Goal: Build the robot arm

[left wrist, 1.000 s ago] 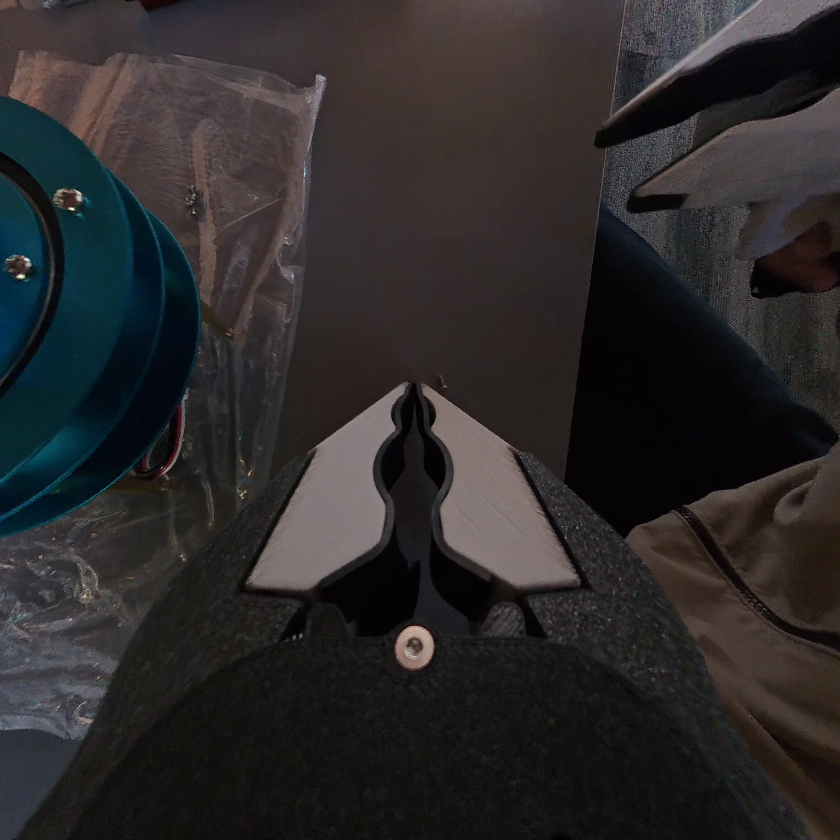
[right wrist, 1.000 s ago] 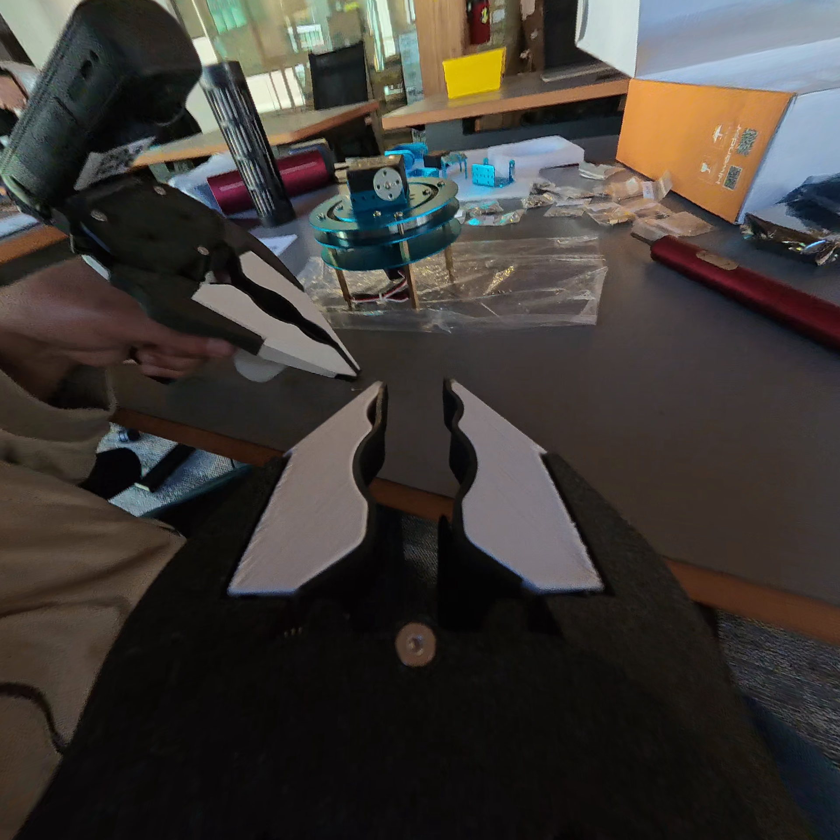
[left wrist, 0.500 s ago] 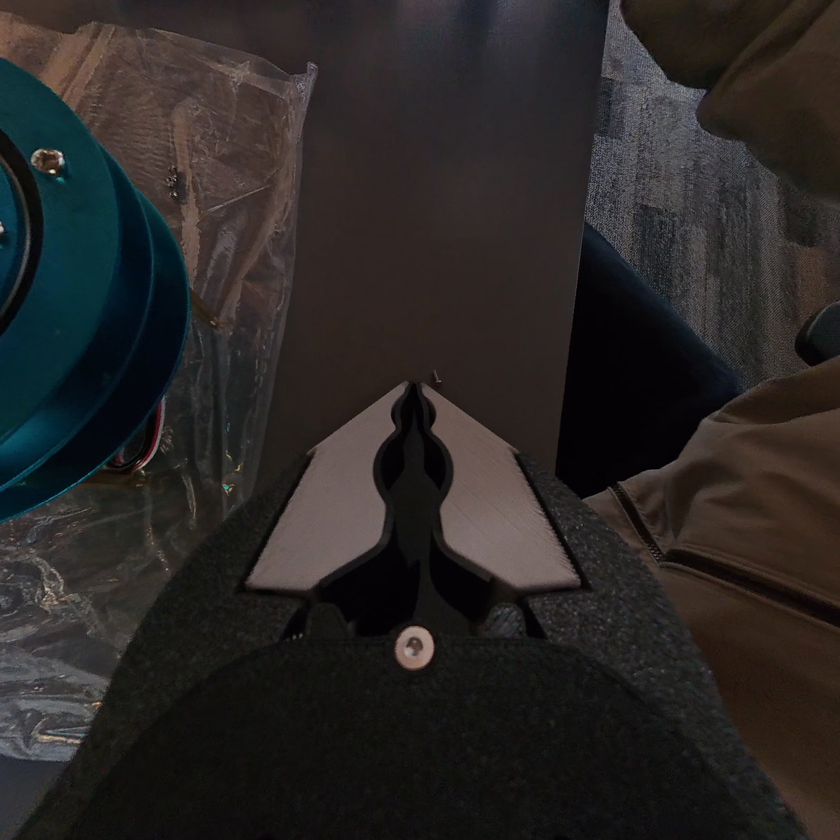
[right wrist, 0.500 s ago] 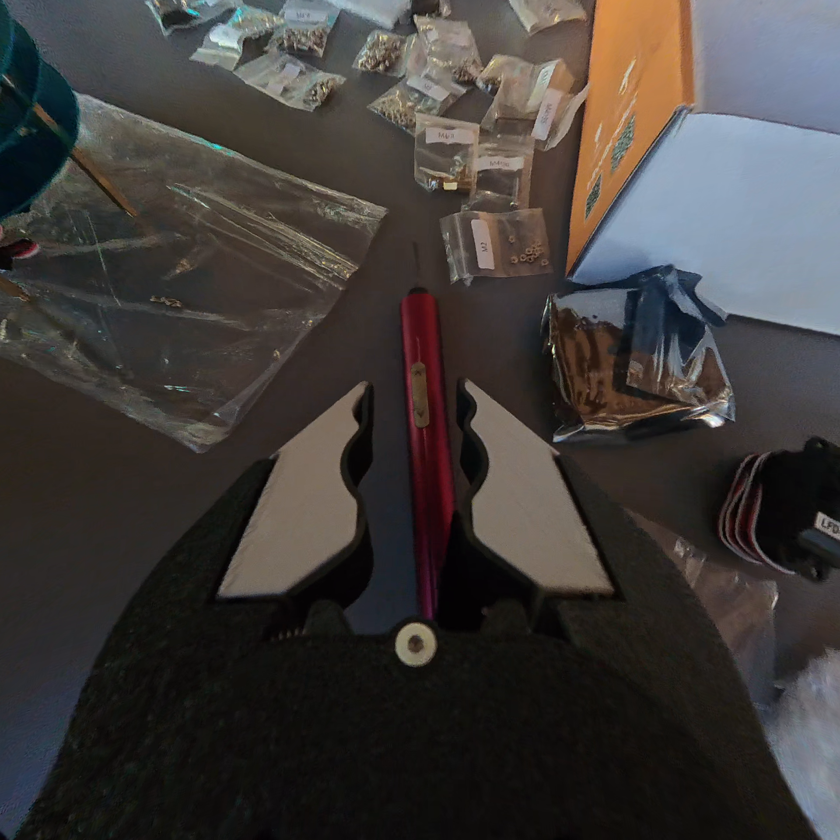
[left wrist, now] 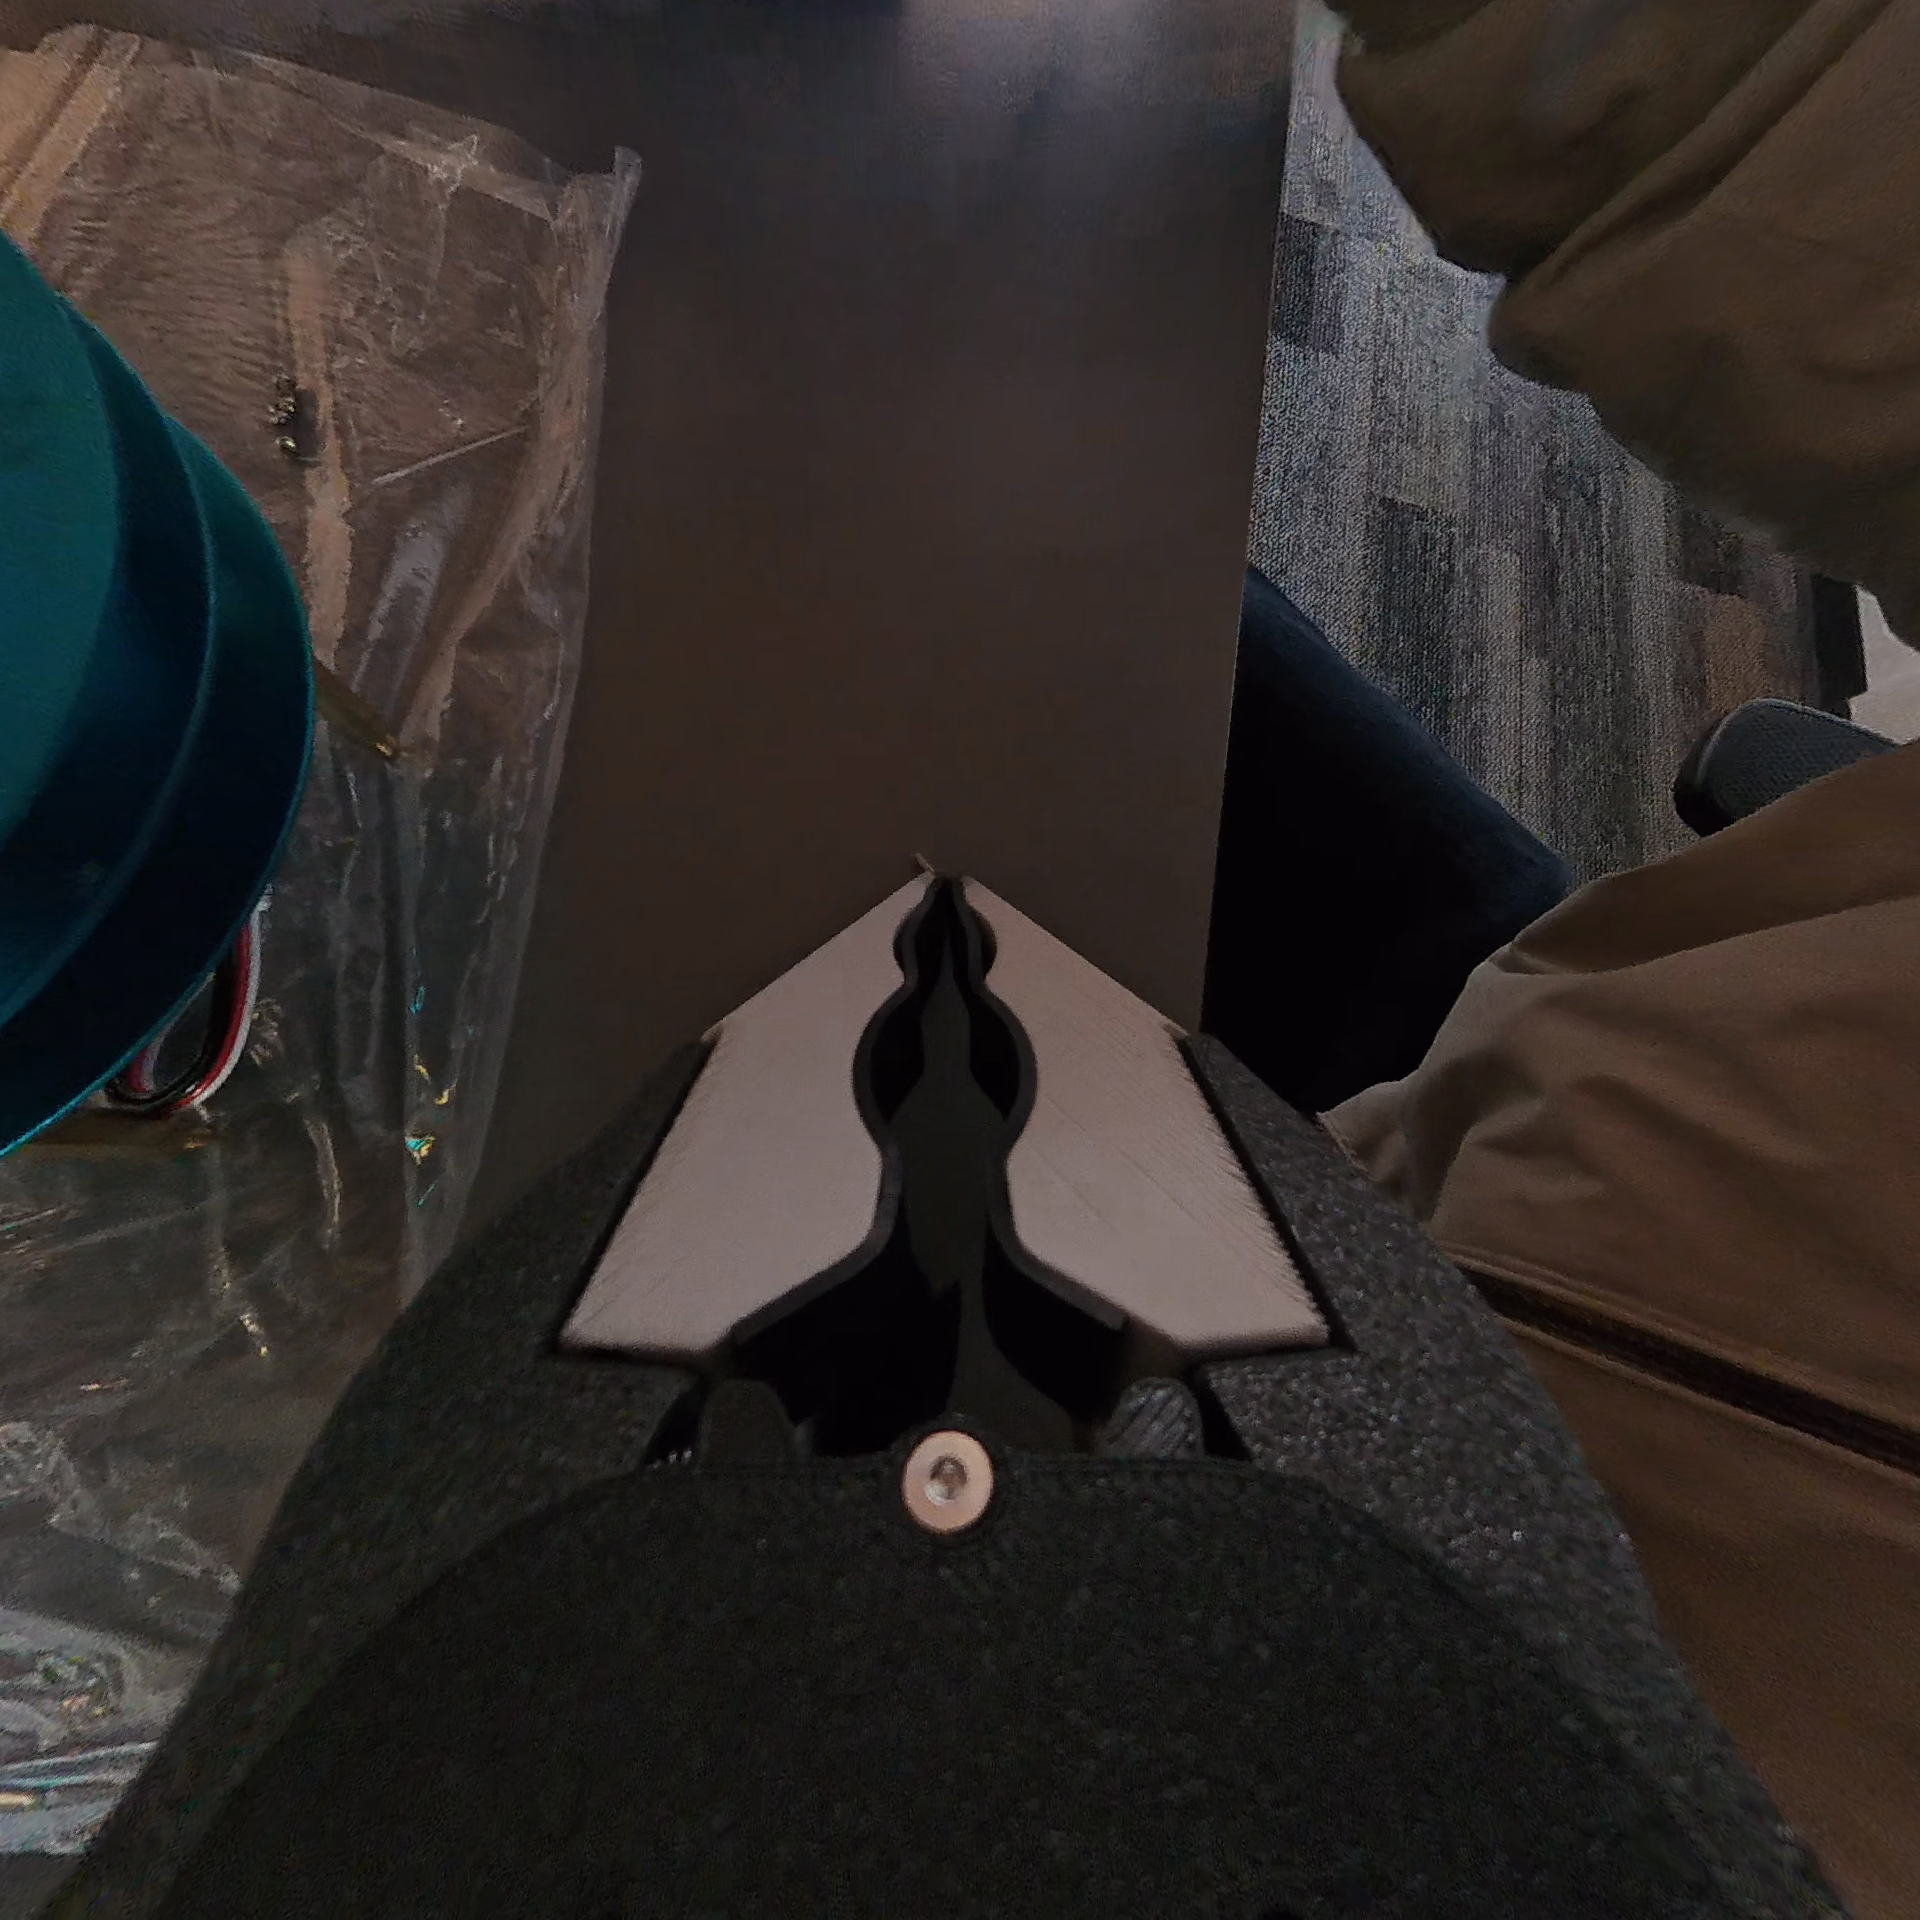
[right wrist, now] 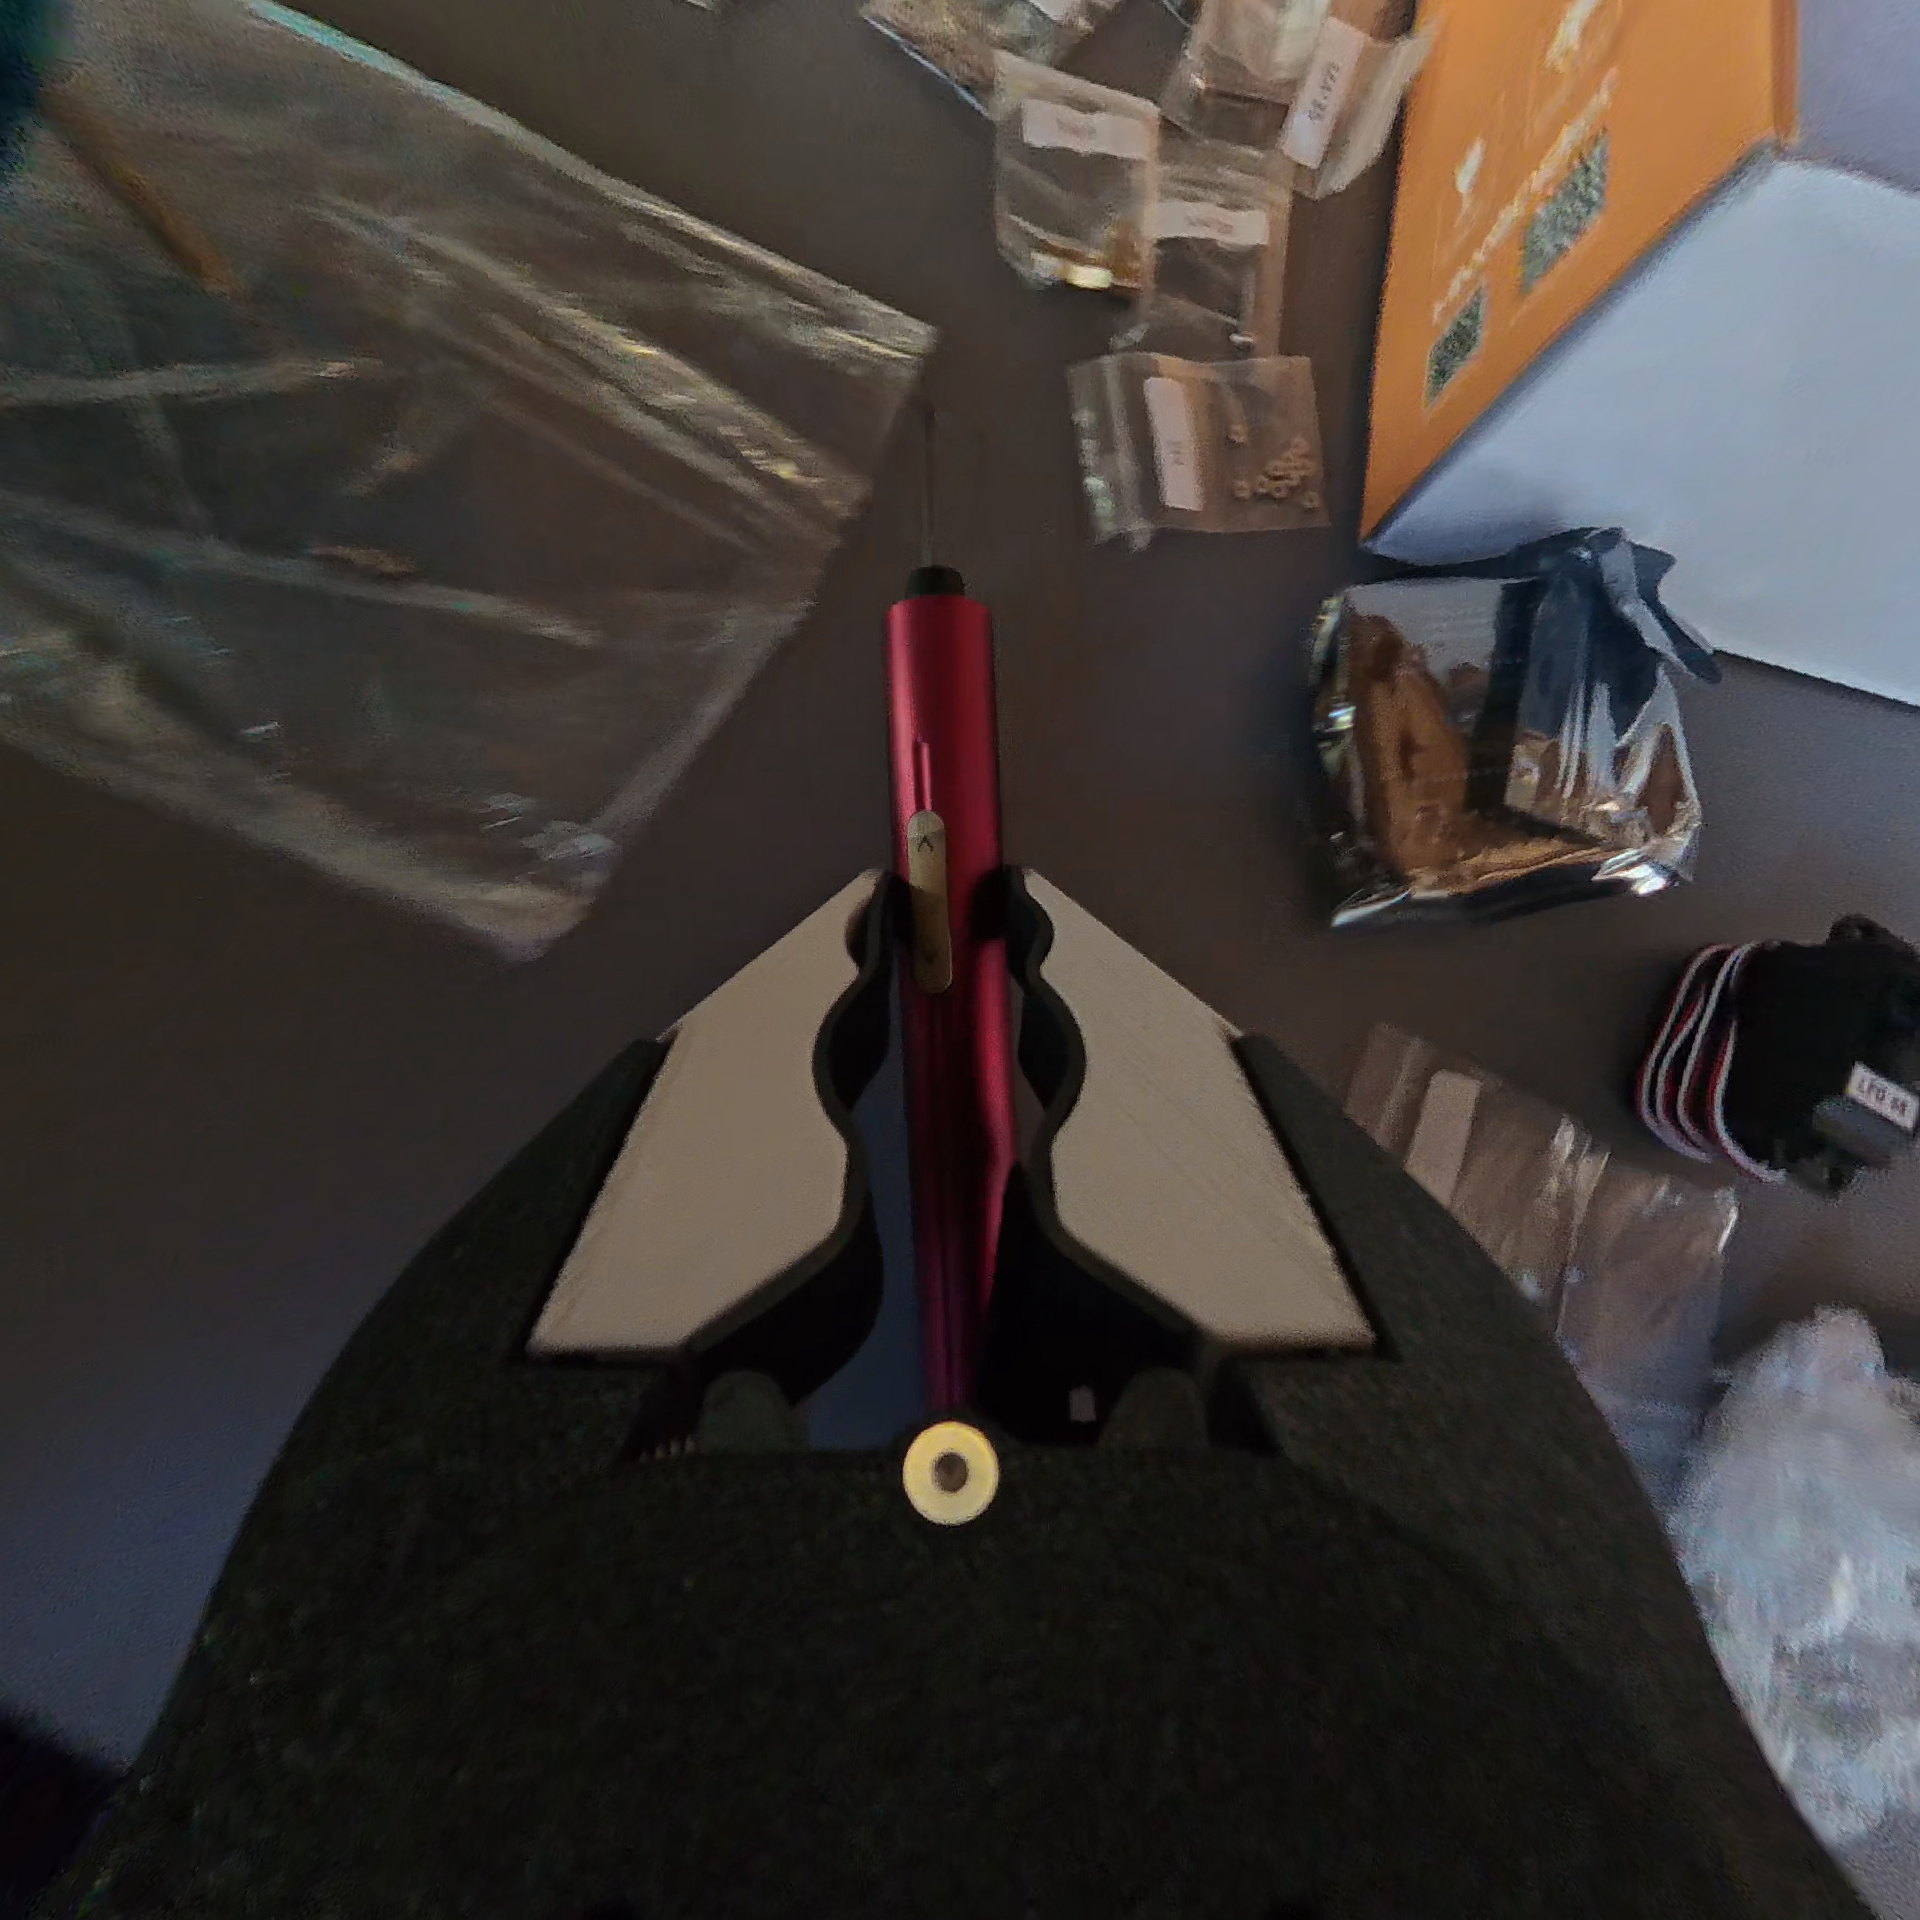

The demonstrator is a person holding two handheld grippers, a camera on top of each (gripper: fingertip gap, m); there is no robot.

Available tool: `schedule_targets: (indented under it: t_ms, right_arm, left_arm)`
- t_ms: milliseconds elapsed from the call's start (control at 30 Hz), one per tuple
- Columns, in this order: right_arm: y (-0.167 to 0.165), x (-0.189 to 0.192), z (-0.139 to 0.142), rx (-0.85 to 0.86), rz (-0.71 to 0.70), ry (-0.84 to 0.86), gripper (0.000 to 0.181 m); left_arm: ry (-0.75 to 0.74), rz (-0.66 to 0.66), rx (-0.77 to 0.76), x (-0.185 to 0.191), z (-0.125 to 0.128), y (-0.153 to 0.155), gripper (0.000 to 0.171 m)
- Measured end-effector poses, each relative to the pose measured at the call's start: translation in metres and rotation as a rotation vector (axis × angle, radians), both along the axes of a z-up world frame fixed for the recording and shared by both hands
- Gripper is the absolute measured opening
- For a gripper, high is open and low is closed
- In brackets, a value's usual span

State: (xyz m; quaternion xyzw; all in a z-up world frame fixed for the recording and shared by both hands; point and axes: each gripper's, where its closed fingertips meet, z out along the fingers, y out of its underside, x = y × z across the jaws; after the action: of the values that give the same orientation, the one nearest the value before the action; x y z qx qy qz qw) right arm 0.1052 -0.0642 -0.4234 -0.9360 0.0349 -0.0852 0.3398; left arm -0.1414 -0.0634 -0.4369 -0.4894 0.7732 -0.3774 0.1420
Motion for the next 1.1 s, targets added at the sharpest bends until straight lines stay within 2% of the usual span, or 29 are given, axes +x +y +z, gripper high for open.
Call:
schedule_targets:
  t_ms: [100,167,267,333,467,567,667,800,900,1000,1100]
  right_arm:
    - [-0.027,-0.058,0.025,0.037,0.013,-0.023,0.018]
    - [-0.050,-0.115,0.030,0.051,0.024,0.056,0.017]
    - [-0.072,-0.196,0.030,0.125,0.026,0.232,0.018]
    - [-0.079,-0.226,0.027,0.177,-0.017,0.322,0.017]
    - [-0.081,-0.282,0.012,0.222,0.042,0.523,0.018]
    - [-0.070,-0.304,0.007,0.314,0.040,0.704,0.018]
    - [-0.058,-0.318,0.019,0.480,0.027,0.913,0.018]
    - [-0.046,-0.317,0.029,0.652,-0.039,1.065,0.018]
    - [-0.041,-0.314,0.037,0.751,-0.073,1.169,0.018]
    - [-0.036,-0.317,0.047,0.817,-0.085,1.218,0.018]
    - [-0.032,-0.323,0.050,0.833,-0.089,1.163,0.018]
  left_arm:
    - [-0.017,-0.006,0.018,0.000,0.001,0.001,0.000]
    - [-0.026,0.004,0.042,-0.002,0.002,0.007,0.000]
    - [-0.036,0.018,0.065,-0.005,0.001,0.017,0.000]
    - [-0.045,0.031,0.076,-0.006,0.002,0.023,0.000]
    - [-0.063,0.023,0.051,-0.010,0.010,0.019,0.003]
    - [-0.058,-0.012,-0.033,-0.024,0.019,0.003,0.012]
    - [-0.071,-0.061,-0.121,-0.044,0.027,-0.014,0.025]
    - [-0.102,-0.089,-0.174,-0.074,0.031,-0.031,0.031]
    - [-0.072,-0.082,-0.258,-0.093,0.026,-0.046,0.034]
    - [-0.016,-0.095,-0.400,-0.107,0.017,-0.070,0.040]
    - [0.008,-0.110,-0.583,-0.115,0.023,-0.091,0.039]
